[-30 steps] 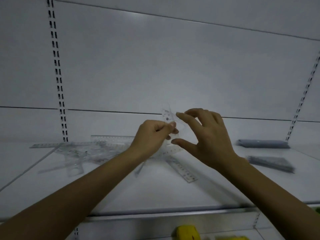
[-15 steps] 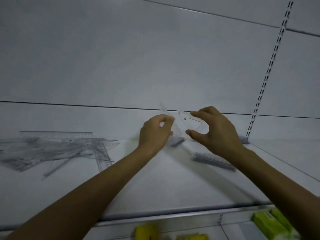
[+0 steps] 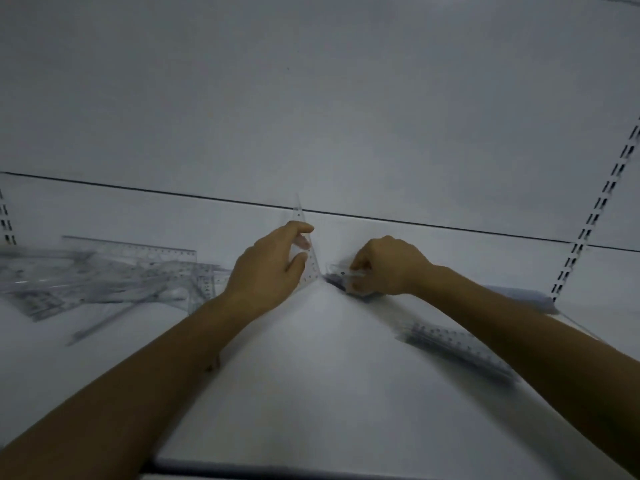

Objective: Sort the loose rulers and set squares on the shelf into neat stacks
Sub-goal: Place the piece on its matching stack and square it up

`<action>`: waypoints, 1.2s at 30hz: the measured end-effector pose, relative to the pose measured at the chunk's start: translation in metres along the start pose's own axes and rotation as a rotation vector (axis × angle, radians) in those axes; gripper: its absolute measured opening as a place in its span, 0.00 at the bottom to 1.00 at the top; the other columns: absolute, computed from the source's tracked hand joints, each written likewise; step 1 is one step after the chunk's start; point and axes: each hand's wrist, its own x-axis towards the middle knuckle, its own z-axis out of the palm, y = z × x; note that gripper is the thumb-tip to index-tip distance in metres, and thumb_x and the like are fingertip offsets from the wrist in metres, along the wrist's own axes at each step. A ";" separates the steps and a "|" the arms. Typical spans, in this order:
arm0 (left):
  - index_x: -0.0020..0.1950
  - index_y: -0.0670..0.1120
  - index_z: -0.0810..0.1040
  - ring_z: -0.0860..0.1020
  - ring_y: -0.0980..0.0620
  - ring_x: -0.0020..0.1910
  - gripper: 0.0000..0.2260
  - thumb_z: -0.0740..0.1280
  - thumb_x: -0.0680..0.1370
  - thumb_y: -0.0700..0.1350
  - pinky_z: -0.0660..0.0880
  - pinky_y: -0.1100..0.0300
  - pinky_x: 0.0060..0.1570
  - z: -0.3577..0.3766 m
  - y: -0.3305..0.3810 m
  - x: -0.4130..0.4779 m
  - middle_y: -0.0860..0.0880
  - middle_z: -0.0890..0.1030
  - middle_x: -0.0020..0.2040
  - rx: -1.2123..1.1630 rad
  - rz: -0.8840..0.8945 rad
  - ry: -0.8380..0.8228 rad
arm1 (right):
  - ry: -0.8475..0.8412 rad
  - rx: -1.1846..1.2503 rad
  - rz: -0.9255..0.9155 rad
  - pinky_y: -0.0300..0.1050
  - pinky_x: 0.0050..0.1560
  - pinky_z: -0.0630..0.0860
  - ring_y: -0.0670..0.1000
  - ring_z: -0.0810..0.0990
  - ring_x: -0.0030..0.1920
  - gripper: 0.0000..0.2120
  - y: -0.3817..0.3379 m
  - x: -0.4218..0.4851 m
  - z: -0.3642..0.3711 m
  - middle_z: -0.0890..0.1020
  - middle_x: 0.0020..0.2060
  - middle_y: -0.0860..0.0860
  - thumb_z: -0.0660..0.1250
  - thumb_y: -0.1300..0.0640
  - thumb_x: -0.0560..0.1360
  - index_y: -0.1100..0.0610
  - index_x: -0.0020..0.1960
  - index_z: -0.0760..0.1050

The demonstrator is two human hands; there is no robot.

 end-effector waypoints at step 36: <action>0.50 0.44 0.72 0.74 0.53 0.46 0.09 0.53 0.82 0.44 0.73 0.66 0.38 0.017 0.179 -0.007 0.49 0.75 0.48 -1.040 -0.310 -0.046 | 0.457 1.159 0.077 0.38 0.44 0.79 0.46 0.82 0.49 0.10 0.004 -0.162 -0.060 0.84 0.47 0.49 0.64 0.52 0.76 0.54 0.50 0.82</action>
